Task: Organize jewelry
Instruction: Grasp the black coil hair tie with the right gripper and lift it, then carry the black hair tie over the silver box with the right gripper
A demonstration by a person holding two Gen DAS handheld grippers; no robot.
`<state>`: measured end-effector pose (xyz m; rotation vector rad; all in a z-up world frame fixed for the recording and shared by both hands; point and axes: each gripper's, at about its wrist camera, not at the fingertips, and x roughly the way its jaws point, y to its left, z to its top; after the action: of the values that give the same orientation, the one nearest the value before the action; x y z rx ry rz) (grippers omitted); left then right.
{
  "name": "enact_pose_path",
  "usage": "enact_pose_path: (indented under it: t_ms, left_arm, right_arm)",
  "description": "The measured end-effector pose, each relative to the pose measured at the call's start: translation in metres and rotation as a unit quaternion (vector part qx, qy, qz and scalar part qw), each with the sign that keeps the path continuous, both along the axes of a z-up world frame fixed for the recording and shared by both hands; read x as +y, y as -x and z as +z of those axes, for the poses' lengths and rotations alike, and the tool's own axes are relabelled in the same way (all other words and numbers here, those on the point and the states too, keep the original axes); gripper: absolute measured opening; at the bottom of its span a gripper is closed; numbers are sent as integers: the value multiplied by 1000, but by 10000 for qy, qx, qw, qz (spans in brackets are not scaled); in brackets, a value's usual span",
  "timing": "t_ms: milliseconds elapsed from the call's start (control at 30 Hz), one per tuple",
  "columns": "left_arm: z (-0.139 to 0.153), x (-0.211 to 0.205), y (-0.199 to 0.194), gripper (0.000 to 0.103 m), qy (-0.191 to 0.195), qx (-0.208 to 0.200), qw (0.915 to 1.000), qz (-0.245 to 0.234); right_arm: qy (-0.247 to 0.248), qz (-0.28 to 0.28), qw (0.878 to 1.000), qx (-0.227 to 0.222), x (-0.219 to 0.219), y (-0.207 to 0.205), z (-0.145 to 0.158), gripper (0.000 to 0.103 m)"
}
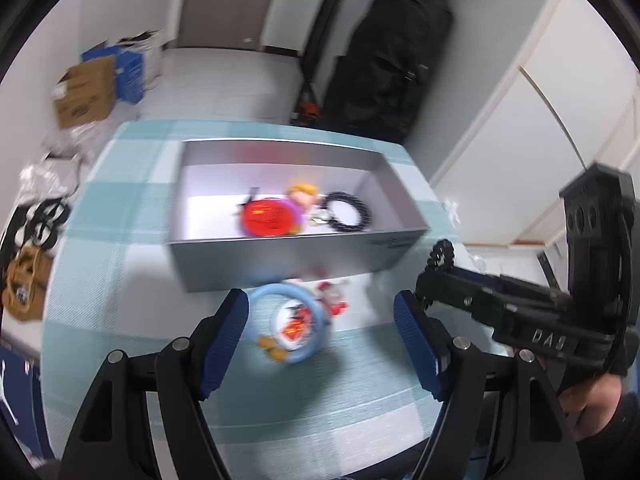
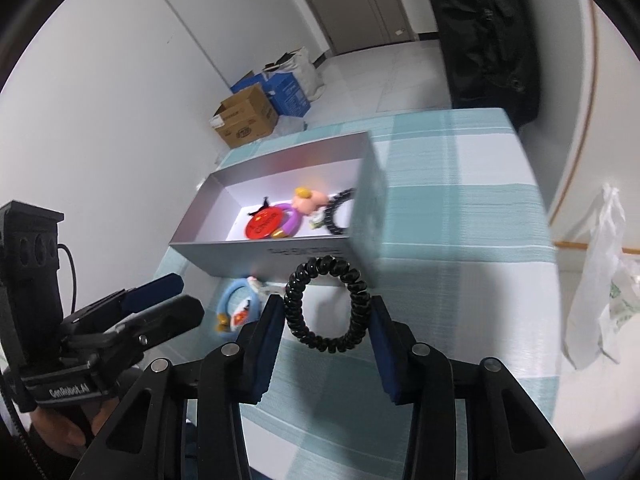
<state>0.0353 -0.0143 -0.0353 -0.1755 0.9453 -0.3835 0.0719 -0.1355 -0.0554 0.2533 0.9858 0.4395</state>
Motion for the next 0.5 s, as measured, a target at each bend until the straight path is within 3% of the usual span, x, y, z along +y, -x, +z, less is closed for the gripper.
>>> enact_pose_path:
  t_ms: [233, 400, 500]
  left_arm:
    - [-2, -29, -3, 71, -183, -54, 9991, -373]
    - [-3, -38, -11, 71, -764, -51, 9969, -196]
    - [-9, -40, -14, 66, -760, 24, 9969, -200]
  right_arm:
    - [-249, -312, 9992, -26, -32, 8, 9, 41]
    - [-311, -346, 9989, -66, -45, 12, 14, 41]
    - [-385, -391, 9985, -66, -53, 11, 16, 41]
